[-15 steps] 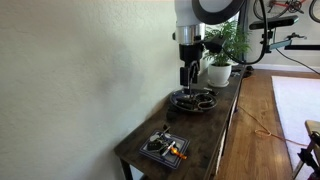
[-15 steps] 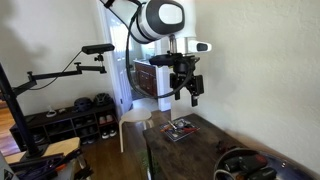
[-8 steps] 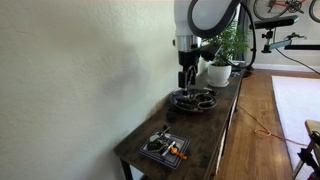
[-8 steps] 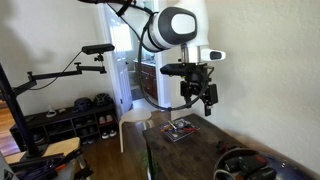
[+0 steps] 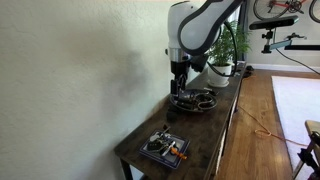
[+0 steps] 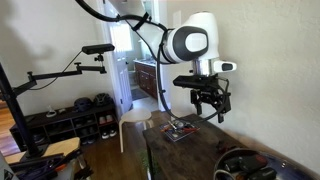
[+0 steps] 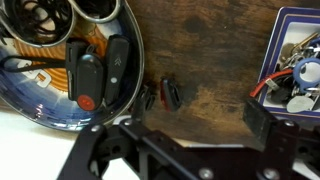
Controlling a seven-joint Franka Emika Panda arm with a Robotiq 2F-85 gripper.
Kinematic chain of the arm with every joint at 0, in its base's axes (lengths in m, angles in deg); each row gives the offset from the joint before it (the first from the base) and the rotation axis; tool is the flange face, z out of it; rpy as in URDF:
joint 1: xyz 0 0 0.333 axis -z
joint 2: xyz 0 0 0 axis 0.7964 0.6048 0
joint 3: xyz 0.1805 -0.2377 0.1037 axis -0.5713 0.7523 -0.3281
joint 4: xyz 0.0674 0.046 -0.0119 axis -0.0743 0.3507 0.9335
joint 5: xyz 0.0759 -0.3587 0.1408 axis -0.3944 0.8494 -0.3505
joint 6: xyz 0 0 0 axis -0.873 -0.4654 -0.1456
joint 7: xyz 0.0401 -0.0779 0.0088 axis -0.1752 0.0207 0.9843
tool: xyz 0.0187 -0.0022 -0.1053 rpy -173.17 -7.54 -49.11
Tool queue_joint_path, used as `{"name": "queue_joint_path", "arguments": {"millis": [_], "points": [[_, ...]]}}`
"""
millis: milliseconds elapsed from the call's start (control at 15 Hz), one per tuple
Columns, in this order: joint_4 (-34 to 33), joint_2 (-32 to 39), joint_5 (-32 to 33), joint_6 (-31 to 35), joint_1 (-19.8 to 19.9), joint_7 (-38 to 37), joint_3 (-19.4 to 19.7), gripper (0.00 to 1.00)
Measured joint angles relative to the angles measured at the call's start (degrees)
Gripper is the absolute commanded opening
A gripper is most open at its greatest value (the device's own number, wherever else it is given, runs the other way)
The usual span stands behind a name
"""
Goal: Put the red object on the tray
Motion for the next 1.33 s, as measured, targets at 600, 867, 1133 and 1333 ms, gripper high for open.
{"name": "queue_joint_path", "arguments": {"millis": [600,867,1133,1333], "points": [[-1.05,0.91,-0.04,0.01,0.0,0.49,-0.03,1.0],[-2.37,3.31,-0.04,0.42,0.08,1.15,-0.03,1.0],[-5.41,7.87,-0.04,2.16,0.49,3.65,-0.04,1.0],[-8.69,11.72,-0.04,2.61,0.63,5.61,-0.04,1.0]]}}
